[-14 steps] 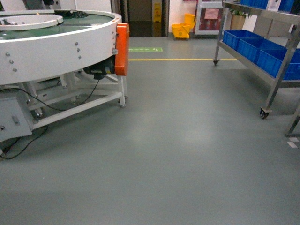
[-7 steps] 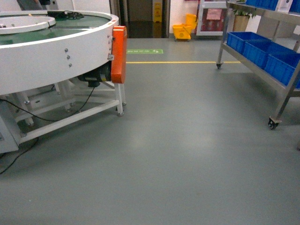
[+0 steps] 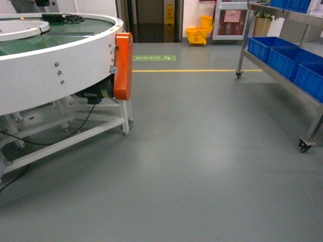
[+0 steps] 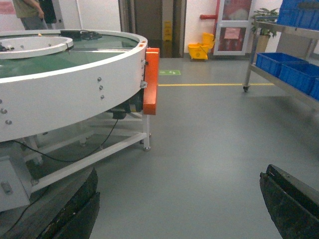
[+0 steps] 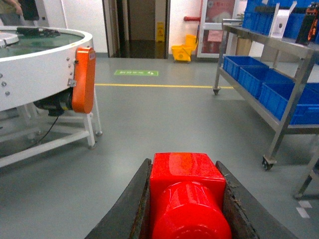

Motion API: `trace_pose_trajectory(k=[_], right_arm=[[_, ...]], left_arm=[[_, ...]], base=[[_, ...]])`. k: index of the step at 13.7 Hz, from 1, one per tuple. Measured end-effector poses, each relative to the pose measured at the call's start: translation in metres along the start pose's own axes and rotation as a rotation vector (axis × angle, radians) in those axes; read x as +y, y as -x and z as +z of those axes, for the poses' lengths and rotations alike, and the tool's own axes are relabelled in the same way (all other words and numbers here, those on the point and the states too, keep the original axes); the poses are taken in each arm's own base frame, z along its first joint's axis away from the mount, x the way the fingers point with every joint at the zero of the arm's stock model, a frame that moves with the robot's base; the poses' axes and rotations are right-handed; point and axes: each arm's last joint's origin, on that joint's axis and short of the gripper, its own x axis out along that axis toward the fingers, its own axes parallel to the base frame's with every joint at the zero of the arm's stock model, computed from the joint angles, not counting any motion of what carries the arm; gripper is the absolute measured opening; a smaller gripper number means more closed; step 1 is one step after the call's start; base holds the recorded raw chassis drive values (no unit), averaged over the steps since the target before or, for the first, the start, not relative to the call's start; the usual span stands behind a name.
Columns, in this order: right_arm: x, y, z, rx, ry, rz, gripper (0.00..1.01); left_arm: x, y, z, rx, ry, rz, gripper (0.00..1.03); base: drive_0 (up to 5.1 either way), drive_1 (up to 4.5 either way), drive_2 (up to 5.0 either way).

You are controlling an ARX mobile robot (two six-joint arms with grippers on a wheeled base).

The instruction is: Pick red block from blue box to shelf

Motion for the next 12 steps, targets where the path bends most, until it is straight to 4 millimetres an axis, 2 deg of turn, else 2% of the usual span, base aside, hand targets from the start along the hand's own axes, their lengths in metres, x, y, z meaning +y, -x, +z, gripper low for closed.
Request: trace_pose_trajectory(k=[12], right_arm=[[0.0, 0.0, 0.0005, -0.005, 0.0, 0.0, 0.27]], left_arm=[[0.0, 0.0, -0.0001, 0.001, 0.0, 0.0, 0.98]], base=[[0.1, 4.38, -4.3]])
